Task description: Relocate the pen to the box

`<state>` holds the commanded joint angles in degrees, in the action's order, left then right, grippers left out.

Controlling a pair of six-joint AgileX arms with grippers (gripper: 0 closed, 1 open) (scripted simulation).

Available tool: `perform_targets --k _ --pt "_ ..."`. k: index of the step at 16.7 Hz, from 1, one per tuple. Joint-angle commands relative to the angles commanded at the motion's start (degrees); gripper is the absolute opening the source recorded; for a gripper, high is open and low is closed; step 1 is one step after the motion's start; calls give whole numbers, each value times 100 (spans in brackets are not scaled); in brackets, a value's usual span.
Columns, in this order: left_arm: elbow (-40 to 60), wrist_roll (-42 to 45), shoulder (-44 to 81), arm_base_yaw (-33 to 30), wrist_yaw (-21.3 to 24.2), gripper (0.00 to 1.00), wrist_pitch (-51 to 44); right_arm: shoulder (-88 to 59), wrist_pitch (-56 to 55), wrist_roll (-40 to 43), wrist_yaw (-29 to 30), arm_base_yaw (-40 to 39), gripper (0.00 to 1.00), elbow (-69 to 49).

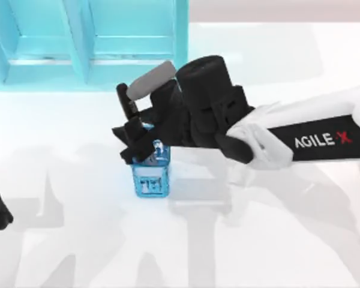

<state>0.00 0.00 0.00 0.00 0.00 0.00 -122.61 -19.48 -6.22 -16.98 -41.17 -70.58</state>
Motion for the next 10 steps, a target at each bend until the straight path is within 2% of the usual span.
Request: perform_targets --k 6,10 --pt "0 0 0 0 0 100 0 92 2 39 48 39 0 -142" --pt "0 0 0 0 0 100 0 677 641 316 -279 410 0 -137"
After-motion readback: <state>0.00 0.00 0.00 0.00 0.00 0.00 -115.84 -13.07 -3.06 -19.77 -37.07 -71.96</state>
